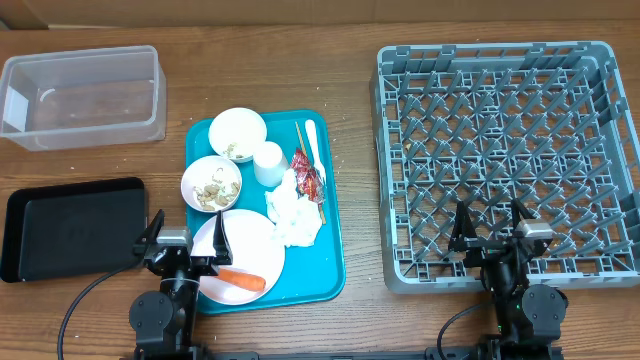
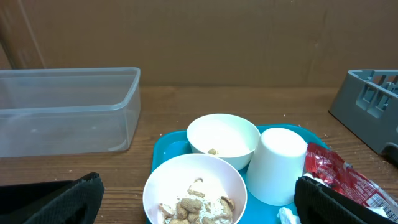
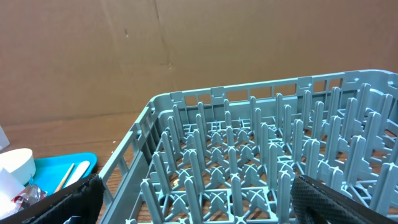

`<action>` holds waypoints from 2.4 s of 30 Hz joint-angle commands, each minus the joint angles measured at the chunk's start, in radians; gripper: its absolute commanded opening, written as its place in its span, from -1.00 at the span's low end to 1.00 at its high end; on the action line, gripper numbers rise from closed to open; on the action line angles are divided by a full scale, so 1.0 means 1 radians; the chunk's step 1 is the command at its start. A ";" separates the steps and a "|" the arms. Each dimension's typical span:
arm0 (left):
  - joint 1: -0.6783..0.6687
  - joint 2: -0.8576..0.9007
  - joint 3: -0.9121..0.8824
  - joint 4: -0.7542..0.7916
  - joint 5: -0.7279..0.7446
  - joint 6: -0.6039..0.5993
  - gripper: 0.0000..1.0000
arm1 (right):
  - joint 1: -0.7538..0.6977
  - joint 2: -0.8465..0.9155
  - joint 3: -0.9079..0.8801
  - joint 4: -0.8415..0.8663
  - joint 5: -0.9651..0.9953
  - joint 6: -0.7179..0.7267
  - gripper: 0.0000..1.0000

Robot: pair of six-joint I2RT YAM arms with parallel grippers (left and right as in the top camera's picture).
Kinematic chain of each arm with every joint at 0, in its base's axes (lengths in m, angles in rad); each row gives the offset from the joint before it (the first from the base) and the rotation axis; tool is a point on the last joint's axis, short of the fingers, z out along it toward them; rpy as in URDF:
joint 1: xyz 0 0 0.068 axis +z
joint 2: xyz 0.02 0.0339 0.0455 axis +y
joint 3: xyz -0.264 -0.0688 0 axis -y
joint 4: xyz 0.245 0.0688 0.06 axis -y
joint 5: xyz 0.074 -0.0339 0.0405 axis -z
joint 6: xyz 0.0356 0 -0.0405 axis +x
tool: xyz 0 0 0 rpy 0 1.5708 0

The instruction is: Sort waste into correct bins and load items into the dishwasher rack

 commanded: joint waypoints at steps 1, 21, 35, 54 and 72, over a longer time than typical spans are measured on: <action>0.006 -0.010 -0.007 0.002 -0.010 0.009 1.00 | -0.002 -0.011 -0.010 0.003 0.006 -0.006 1.00; 0.006 -0.010 -0.007 0.002 -0.010 0.009 1.00 | -0.002 -0.011 -0.011 0.003 0.006 -0.006 1.00; 0.006 -0.010 -0.007 0.002 -0.010 0.009 1.00 | -0.002 -0.011 -0.011 0.003 0.006 -0.006 1.00; 0.005 -0.010 -0.007 0.024 0.326 -0.429 1.00 | -0.002 -0.011 -0.011 0.003 0.006 -0.006 1.00; 0.006 -0.006 0.216 0.004 0.853 -0.737 1.00 | -0.002 -0.011 -0.010 0.003 0.006 -0.006 1.00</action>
